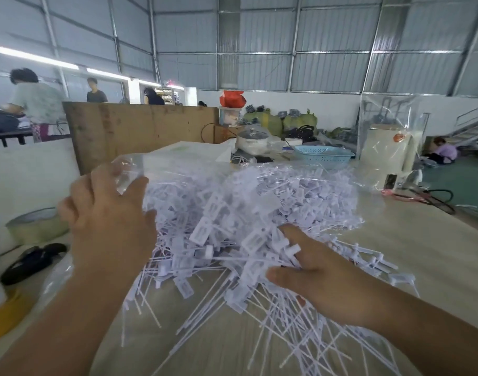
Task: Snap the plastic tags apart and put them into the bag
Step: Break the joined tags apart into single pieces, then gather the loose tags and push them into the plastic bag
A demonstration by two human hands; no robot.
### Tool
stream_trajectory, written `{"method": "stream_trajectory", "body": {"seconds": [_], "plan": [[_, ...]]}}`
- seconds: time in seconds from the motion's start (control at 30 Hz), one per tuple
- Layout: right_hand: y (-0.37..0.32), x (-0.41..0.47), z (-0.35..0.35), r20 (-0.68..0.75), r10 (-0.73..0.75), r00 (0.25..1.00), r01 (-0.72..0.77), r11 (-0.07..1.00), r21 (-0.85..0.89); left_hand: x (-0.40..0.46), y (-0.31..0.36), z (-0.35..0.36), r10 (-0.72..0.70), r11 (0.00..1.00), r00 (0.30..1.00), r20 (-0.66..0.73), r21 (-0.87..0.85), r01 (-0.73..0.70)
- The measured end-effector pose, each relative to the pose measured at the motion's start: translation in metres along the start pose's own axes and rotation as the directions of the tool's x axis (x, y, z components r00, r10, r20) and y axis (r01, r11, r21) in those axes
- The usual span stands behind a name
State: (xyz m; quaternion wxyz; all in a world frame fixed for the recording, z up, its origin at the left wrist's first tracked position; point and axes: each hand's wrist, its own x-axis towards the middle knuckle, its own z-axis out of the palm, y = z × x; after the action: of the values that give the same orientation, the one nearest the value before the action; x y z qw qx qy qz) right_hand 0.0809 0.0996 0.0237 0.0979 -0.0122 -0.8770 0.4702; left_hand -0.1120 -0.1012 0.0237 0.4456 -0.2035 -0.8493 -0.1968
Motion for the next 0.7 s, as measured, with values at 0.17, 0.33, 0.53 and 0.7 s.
{"method": "stream_trajectory", "body": {"seconds": [0.17, 0.33, 0.53, 0.7], "plan": [[-0.001, 0.014, 0.017, 0.13, -0.023, 0.991, 0.071, 0.924, -0.376, 0.012, -0.014, 0.004, -0.052, 0.999, 0.99, -0.131, -0.018, 0.05], [-0.007, 0.045, 0.042, 0.138, -0.072, 0.988, 0.138, 0.818, -0.558, 0.009, 0.001, -0.008, -0.042, 0.901, 0.999, 0.014, -0.432, 0.044], [-0.013, 0.1, 0.061, -0.028, -0.112, 0.993, 0.084, 0.871, -0.485, -0.01, 0.029, -0.017, 0.104, 0.785, 0.994, 0.026, -0.617, -0.066], [-0.015, 0.137, 0.073, -0.096, -0.083, 0.992, 0.015, 0.825, -0.564, -0.022, 0.037, -0.008, 0.197, 0.738, 0.977, 0.086, -0.669, -0.09]]}}
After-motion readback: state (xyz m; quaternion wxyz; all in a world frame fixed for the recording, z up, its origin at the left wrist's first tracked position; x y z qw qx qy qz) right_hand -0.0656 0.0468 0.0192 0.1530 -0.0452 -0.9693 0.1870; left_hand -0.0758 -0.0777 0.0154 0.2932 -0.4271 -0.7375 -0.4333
